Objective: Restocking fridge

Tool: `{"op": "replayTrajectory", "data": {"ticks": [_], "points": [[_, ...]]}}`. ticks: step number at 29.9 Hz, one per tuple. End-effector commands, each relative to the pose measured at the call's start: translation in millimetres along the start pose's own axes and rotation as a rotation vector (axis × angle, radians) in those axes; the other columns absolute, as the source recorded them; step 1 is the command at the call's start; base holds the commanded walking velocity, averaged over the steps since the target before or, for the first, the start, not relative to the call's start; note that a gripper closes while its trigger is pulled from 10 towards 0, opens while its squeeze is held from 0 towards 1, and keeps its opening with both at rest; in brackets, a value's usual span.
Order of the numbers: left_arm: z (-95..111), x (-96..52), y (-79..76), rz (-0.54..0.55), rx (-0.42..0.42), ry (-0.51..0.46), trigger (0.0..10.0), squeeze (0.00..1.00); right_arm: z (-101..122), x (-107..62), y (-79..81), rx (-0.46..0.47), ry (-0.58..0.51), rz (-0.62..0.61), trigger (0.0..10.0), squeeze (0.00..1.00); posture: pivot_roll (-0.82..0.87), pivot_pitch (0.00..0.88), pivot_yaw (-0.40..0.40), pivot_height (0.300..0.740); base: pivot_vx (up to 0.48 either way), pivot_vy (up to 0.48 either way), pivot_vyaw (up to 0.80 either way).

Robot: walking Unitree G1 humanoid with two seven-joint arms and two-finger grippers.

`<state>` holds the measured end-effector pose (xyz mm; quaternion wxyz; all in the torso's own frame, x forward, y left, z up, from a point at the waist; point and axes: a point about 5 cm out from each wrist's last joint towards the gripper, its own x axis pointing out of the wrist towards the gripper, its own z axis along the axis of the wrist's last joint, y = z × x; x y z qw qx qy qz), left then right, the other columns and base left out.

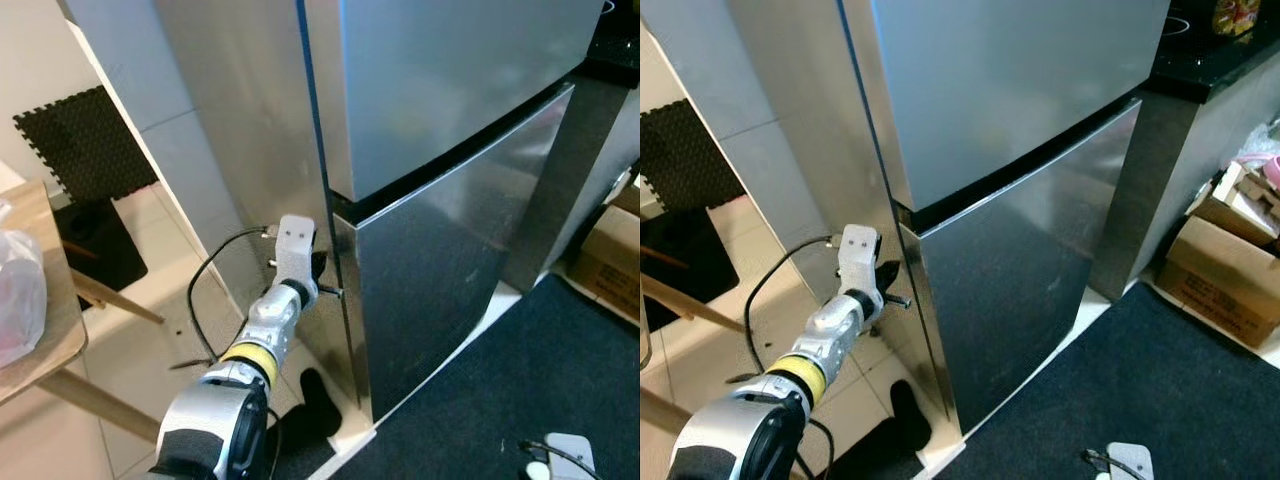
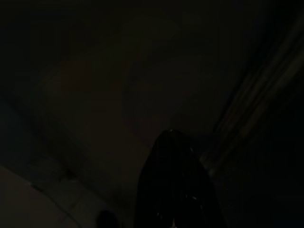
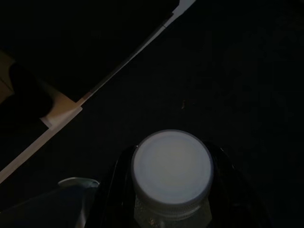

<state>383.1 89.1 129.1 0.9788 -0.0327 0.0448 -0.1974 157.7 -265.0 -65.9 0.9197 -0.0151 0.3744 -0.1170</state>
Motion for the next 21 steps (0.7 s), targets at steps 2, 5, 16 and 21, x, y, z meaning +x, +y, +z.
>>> {"op": "replayTrajectory", "data": {"ticks": [2,5,16,21], "points": [[3,3.8,-9.2,-0.039,-0.033,-0.005,10.0,0.00,0,-2.4,-1.7,0.010,-0.028,-0.008,10.0,0.00,-0.24,0.155,0.129,0.726,0.000,0.000,0.00],[5,6.1,-15.7,-0.086,-0.061,-0.009,10.0,0.00,-1,-3.9,-3.5,0.010,-0.032,-0.013,10.0,0.00,-0.25,0.158,0.130,0.726,0.000,0.000,0.00],[6,4.4,-43.7,-0.440,-0.098,-0.019,10.0,0.00,-1,-5.7,-6.4,0.007,-0.033,-0.021,10.0,0.00,-0.23,0.150,0.122,0.726,0.000,0.000,0.00],[4,1.1,-43.8,-0.494,-0.068,-0.021,10.0,0.00,0,-4.2,-3.4,0.000,-0.031,-0.012,10.0,0.00,-0.23,0.146,0.112,0.726,0.000,0.000,0.00]]}}
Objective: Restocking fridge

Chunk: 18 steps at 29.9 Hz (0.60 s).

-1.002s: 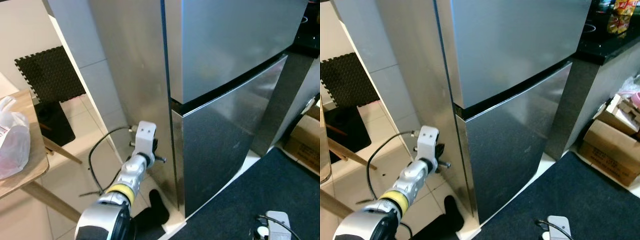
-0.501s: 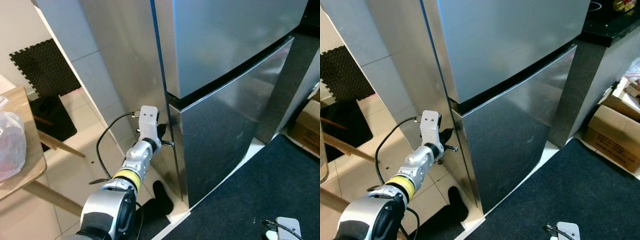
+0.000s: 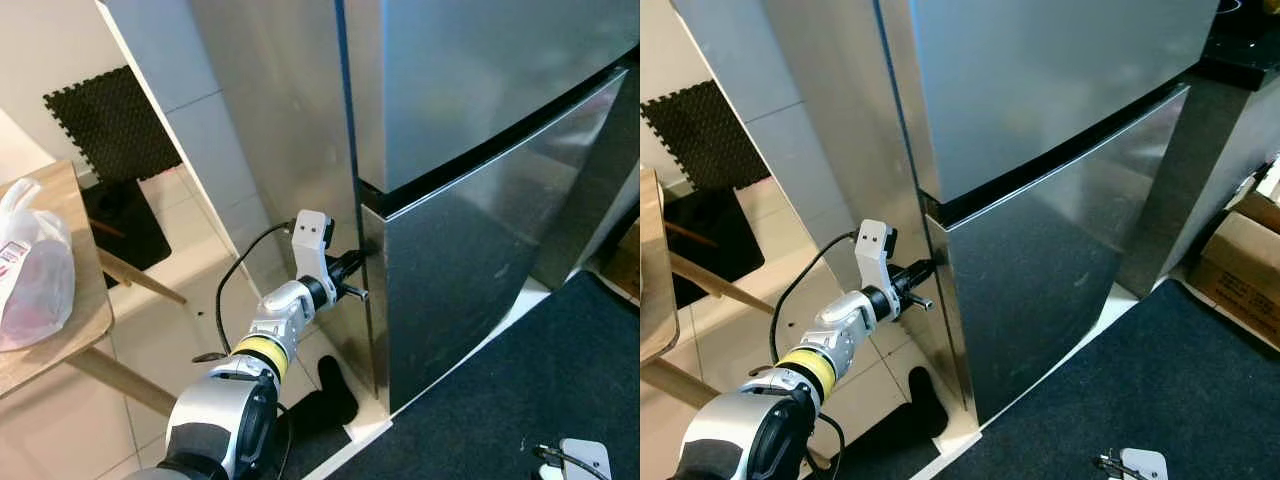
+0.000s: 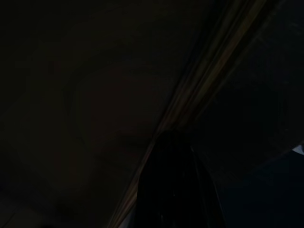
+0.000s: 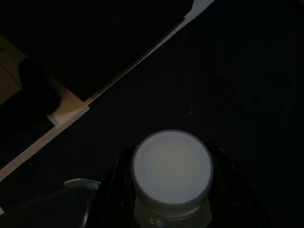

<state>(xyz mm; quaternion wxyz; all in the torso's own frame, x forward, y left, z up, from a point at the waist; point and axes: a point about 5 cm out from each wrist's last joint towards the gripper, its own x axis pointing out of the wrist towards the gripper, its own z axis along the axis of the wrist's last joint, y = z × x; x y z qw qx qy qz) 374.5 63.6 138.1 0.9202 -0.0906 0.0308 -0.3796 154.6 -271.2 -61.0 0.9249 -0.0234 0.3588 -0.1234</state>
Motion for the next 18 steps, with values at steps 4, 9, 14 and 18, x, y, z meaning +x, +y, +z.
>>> {"op": "replayTrajectory", "data": {"ticks": [4,9,14,18], "points": [[-5,4.7,-13.3,-0.102,0.044,0.031,10.0,0.00,0,0.8,4.9,-0.005,0.005,0.016,10.0,0.00,-0.22,0.143,0.101,0.726,0.000,0.000,0.00],[-2,10.8,-17.8,-0.092,0.066,0.041,10.0,0.00,2,1.7,4.8,-0.019,0.008,0.024,10.0,0.00,-0.22,0.144,0.101,0.726,0.000,0.000,0.00],[4,23.0,-33.1,-0.132,0.077,0.027,10.0,0.00,0,0.1,1.8,-0.016,0.007,0.017,10.0,0.00,-0.23,0.145,0.112,0.726,0.000,0.000,0.00],[8,30.3,-43.8,-0.176,0.061,0.017,10.0,0.00,-4,-2.1,1.2,-0.012,0.012,0.013,10.0,0.00,-0.23,0.146,0.119,0.726,0.000,0.000,0.00]]}}
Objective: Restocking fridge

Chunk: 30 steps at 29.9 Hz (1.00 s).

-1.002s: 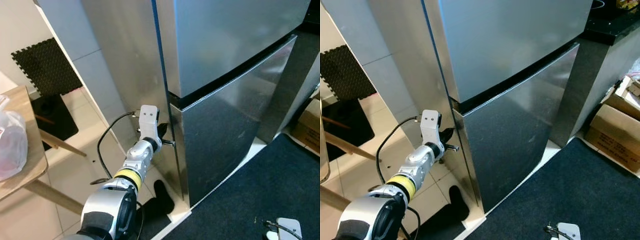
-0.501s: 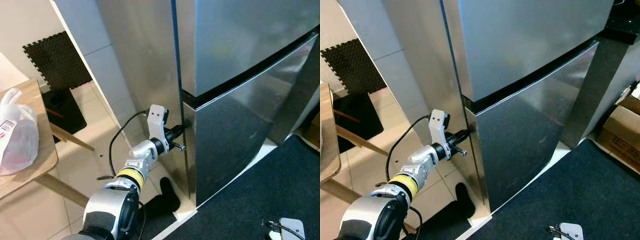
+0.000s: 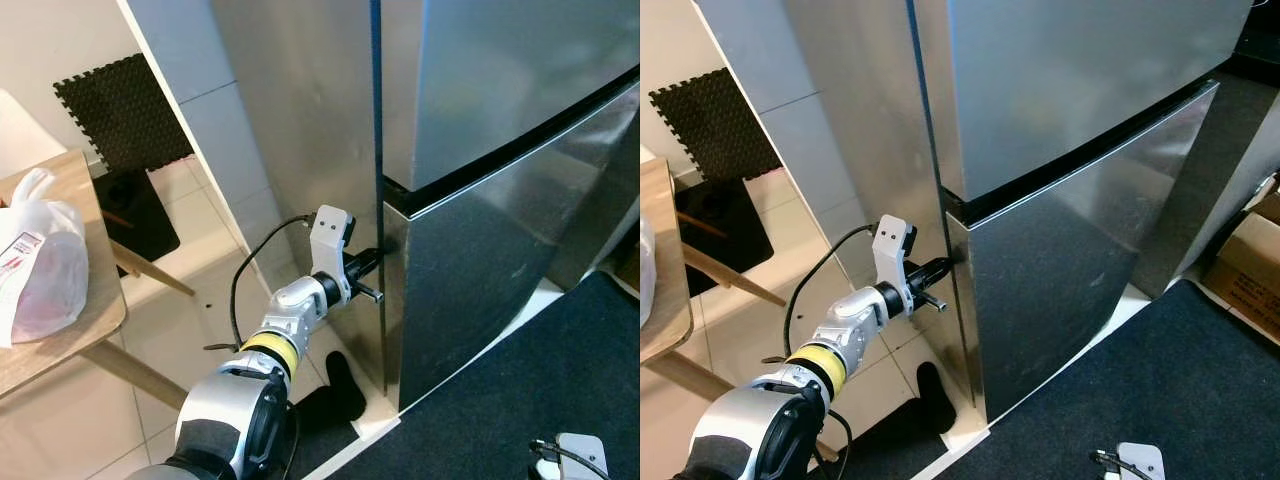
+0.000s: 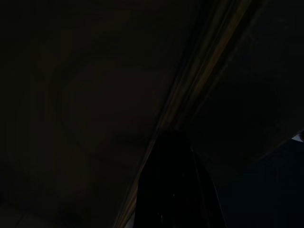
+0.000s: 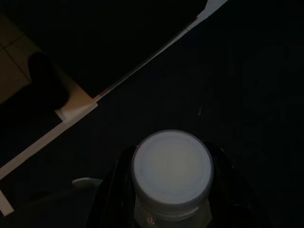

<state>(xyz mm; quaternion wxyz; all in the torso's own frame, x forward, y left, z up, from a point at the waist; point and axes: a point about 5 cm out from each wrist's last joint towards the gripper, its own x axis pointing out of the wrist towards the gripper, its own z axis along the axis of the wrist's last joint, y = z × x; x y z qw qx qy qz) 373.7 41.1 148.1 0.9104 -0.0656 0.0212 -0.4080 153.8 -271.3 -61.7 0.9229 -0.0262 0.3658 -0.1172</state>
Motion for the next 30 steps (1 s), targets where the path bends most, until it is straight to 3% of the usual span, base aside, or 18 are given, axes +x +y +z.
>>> {"op": "replayTrajectory", "data": {"ticks": [1,14,30], "points": [[4,17.6,-26.3,-0.124,0.003,0.005,10.0,0.00,-4,-2.2,1.4,0.000,0.000,0.003,10.0,0.00,-0.23,0.146,0.119,0.726,0.000,0.000,0.00],[2,27.7,-48.3,-0.239,-0.013,0.016,10.0,0.00,-3,-2.1,4.1,0.008,-0.006,0.008,10.0,0.00,-0.23,0.140,0.124,0.726,0.000,0.000,0.00],[-4,30.8,-58.3,-0.273,0.011,0.047,10.0,0.00,-3,-2.8,2.8,0.006,-0.009,0.012,10.0,0.00,-0.24,0.140,0.124,0.726,0.000,0.000,0.00]]}}
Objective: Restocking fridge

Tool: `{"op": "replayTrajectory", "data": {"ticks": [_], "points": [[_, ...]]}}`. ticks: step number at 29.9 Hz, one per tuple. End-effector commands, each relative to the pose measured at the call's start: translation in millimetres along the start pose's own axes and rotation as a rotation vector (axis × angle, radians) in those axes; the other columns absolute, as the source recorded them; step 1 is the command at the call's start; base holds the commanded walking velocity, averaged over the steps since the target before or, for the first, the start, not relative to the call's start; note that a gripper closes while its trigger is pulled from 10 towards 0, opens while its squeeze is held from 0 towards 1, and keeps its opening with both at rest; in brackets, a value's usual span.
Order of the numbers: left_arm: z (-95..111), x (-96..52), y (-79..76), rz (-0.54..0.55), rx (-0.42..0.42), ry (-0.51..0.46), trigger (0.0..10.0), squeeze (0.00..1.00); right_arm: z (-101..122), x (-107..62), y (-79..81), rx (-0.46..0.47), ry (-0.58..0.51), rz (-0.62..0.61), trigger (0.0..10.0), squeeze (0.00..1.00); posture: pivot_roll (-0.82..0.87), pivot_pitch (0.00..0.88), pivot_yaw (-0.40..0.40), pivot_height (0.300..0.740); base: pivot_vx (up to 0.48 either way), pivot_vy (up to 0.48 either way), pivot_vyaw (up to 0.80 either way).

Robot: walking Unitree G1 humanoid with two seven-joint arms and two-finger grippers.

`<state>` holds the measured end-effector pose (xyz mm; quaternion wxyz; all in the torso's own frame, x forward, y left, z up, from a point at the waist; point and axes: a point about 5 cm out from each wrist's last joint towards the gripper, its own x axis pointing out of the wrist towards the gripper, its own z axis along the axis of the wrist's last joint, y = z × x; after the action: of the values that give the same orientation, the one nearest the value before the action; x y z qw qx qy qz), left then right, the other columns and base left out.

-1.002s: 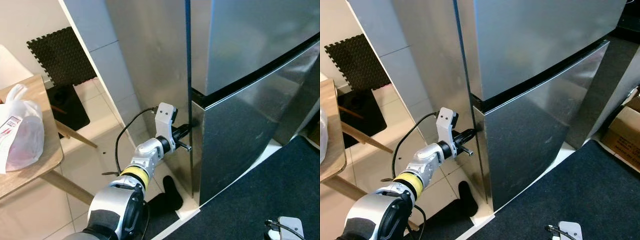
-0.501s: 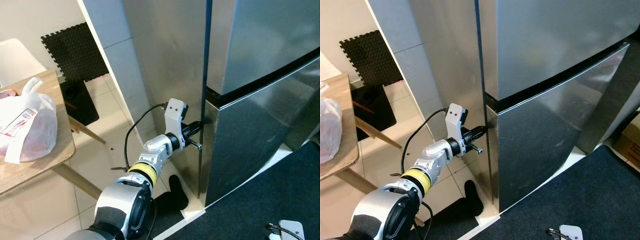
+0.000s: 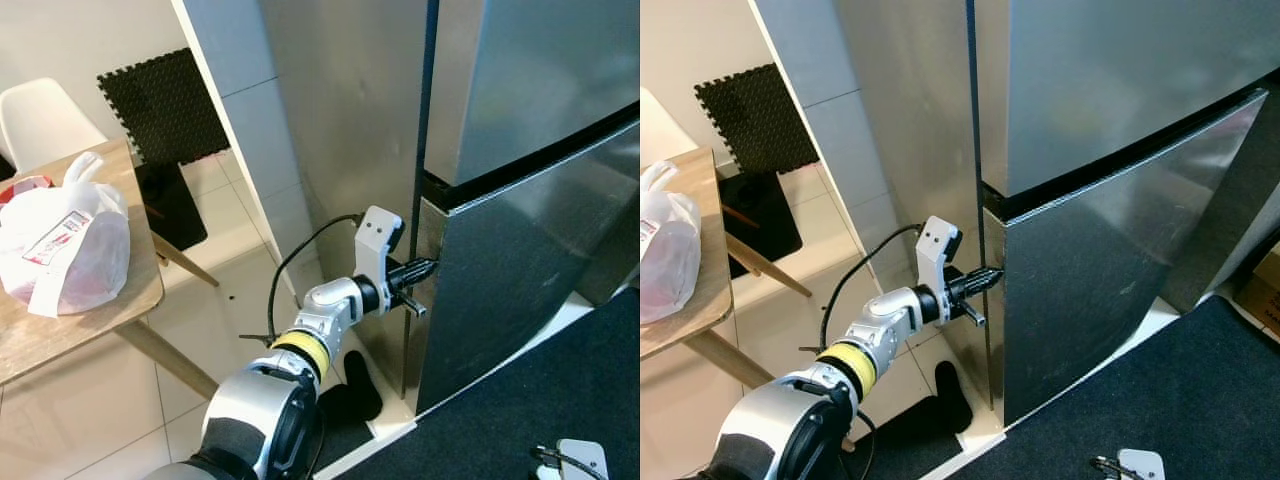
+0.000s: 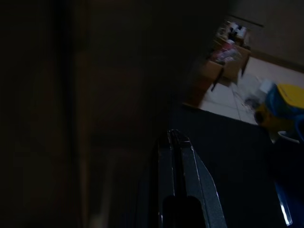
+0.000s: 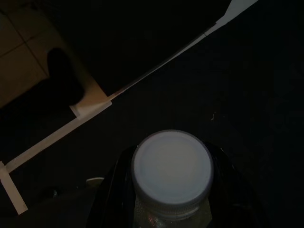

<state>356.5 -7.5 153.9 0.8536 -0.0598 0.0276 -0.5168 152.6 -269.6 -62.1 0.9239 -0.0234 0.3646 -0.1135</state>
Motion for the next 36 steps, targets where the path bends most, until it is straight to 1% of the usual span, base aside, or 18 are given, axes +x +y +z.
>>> {"op": "replayTrajectory", "data": {"ticks": [1,4,6,7,10,14,17,19,22,23,25,26,29,32,33,34,35,36], "points": [[-2,9.0,-10.9,-0.029,0.007,0.015,10.0,0.00,-2,-1.8,1.4,0.003,-0.006,0.003,10.0,0.00,-0.24,0.140,0.124,0.726,0.000,0.000,0.00],[-3,5.7,-3.5,0.051,0.038,0.031,10.0,0.00,-2,-1.8,1.3,0.002,-0.005,0.003,10.0,0.00,-0.24,0.139,0.126,0.726,0.000,0.000,0.00],[-3,5.7,-3.5,0.051,0.038,0.031,10.0,0.00,-2,-1.8,1.3,0.002,-0.005,0.003,10.0,0.00,-0.24,0.139,0.126,0.726,0.000,0.000,0.00],[-5,-1.7,6.7,0.143,0.059,0.041,10.0,0.00,-2,-1.6,0.8,-0.004,-0.004,0.005,10.0,0.00,-0.24,0.134,0.120,0.726,0.000,0.000,0.00],[-6,-24.9,30.9,0.317,-0.010,-0.024,10.0,0.00,0,-0.1,-1.9,-0.017,-0.001,0.009,10.0,0.00,-0.22,0.123,0.099,0.726,0.000,0.000,0.00],[-6,-40.5,39.6,0.315,-0.094,-0.128,10.0,0.00,5,3.0,-3.2,-0.036,0.007,0.021,10.0,0.00,-0.20,0.108,0.068,0.726,0.000,0.000,0.00],[-14,-44.7,37.3,0.261,-0.106,-0.101,10.0,0.00,6,4.6,-2.5,-0.052,0.018,0.032,10.0,0.00,-0.20,0.106,0.064,0.726,0.000,0.000,0.00],[-36,-49.1,26.1,0.147,-0.113,-0.019,10.0,0.00,6,6.1,-3.4,-0.075,0.044,0.040,10.0,0.00,-0.18,0.095,0.039,0.726,0.000,0.000,0.00],[-91,-72.7,2.3,-0.022,-0.059,0.223,10.0,0.00,5,8.2,-3.4,-0.113,0.087,0.047,10.0,0.00,-0.17,0.083,0.007,0.726,0.000,0.000,0.00],[-91,-72.7,2.3,-0.022,-0.059,0.223,10.0,0.00,5,8.2,-3.4,-0.113,0.087,0.047,10.0,0.00,-0.17,0.083,0.007,0.726,0.000,0.000,0.00],[-121,-96.5,-2.8,-0.016,-0.077,0.340,10.0,0.00,6,9.9,-0.3,-0.142,0.107,0.064,10.0,0.00,-0.16,0.073,-0.022,0.726,0.000,0.000,0.00],[-121,-96.5,-2.8,-0.016,-0.077,0.340,10.0,0.00,6,9.9,-0.3,-0.142,0.107,0.064,10.0,0.00,-0.16,0.073,-0.022,0.726,0.000,0.000,0.00],[-145,-124.0,-1.8,0.087,-0.078,0.444,10.0,0.00,8,12.7,3.0,-0.178,0.132,0.084,10.0,0.00,-0.15,0.064,-0.036,0.726,0.000,0.000,0.00],[-149,-130.6,-0.2,0.125,-0.076,0.468,10.0,0.00,8,13.2,4.3,-0.185,0.135,0.087,10.0,0.00,-0.14,0.057,-0.039,0.726,0.000,0.000,0.00],[-155,-140.6,4.4,0.225,-0.080,0.496,10.0,0.00,10,14.3,4.4,-0.185,0.136,0.087,10.0,0.00,-0.14,0.053,-0.040,0.726,0.000,0.000,0.00],[-159,-153.5,12.6,0.392,-0.061,0.501,10.0,0.00,11,15.5,5.7,-0.182,0.137,0.085,10.0,0.00,-0.13,0.055,-0.024,0.726,0.000,0.000,0.00],[-159,-153.5,12.6,0.392,-0.061,0.501,10.0,0.00,11,15.5,5.7,-0.182,0.137,0.085,10.0,0.00,-0.13,0.055,-0.024,0.726,0.000,0.000,0.00],[-164,-168.0,19.3,0.566,-0.089,0.504,10.0,0.00,12,16.2,7.5,-0.176,0.137,0.083,10.0,0.00,-0.12,0.046,-0.006,0.726,0.000,0.000,0.00]]}}
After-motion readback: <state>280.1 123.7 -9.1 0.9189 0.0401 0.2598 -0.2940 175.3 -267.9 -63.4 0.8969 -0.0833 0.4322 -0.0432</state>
